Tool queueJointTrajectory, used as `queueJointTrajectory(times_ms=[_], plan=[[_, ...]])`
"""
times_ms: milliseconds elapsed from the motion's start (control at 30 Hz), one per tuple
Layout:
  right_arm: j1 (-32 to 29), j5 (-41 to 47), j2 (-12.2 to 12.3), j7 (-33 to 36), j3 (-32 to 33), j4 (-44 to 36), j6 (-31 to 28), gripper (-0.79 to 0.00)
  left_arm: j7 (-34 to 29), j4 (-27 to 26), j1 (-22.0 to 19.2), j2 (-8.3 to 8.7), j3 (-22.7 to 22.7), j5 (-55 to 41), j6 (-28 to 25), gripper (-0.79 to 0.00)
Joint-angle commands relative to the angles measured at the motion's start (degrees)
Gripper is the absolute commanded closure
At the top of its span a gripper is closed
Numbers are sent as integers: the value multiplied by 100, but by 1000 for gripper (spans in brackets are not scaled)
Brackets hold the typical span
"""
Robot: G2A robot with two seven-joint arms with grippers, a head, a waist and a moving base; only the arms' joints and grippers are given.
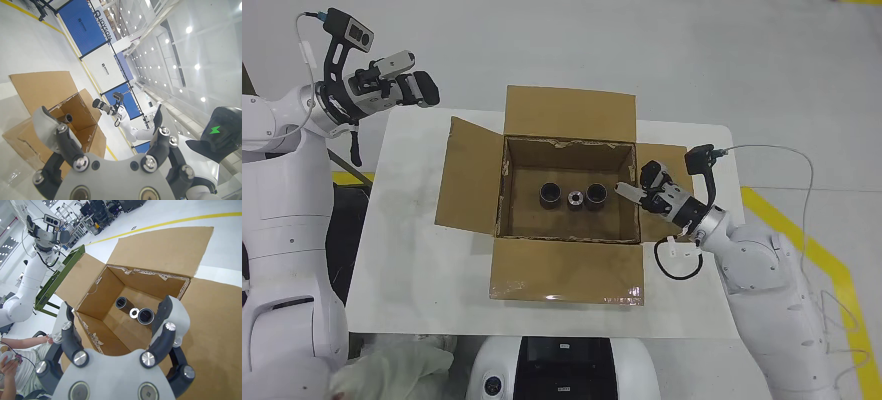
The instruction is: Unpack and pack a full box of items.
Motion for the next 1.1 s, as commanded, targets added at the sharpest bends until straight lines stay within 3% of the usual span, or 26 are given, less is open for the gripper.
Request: queueJointTrajectory(times_ms=[0, 467, 1067], plan=[[-18, 39, -1, -19, 2, 10, 22, -785, 0, 0, 0, 0, 0, 0, 0, -785], [-660, 2091, 158, 904, 965, -268, 387, -785, 0, 0, 0, 0, 0, 0, 0, -785], [-771, 3309, 305, 1035, 1873, 779, 532, -785, 0, 0, 0, 0, 0, 0, 0, -785]])
